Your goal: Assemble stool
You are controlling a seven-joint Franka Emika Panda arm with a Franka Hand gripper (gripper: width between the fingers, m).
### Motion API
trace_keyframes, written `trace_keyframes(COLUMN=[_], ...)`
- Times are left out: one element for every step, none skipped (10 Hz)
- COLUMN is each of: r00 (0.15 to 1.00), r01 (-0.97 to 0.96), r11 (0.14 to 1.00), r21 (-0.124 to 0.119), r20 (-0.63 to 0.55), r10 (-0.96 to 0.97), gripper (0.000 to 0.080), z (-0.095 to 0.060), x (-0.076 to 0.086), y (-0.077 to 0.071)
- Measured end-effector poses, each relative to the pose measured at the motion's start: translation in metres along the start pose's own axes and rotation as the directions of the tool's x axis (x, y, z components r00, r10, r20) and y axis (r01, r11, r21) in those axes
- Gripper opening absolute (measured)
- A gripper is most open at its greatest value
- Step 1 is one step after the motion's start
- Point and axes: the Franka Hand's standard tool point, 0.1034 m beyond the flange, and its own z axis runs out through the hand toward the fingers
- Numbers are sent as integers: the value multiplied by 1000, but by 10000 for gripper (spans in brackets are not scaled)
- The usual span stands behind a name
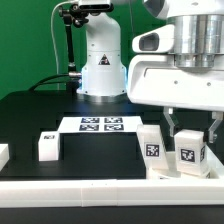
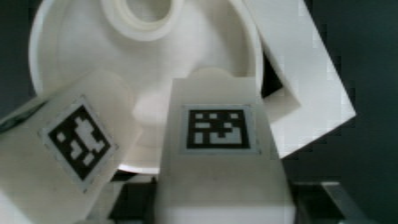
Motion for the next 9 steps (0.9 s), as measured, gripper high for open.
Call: trace_keyframes(r00=[998,984,966,939,907,874,828,788,730], r01=[-65,-179,-260,-344,-420,-486,-561,-616,-683], r11=[998,984,966,939,907,874,828,788,730], r21=[2,5,4,2,0,1,2,1,5], r20=[2,8,8,9,7,10,16,18,25], r10=[65,179,260,344,420,486,561,616,683], gripper=[338,338,338,338,338,338,338,338,338], z=[0,0,0,0,0,0,0,0,1], x=[0,-1,-1,-2,-3,-4,-4,-4,-4], y=[0,1,1,0,0,0,0,0,0])
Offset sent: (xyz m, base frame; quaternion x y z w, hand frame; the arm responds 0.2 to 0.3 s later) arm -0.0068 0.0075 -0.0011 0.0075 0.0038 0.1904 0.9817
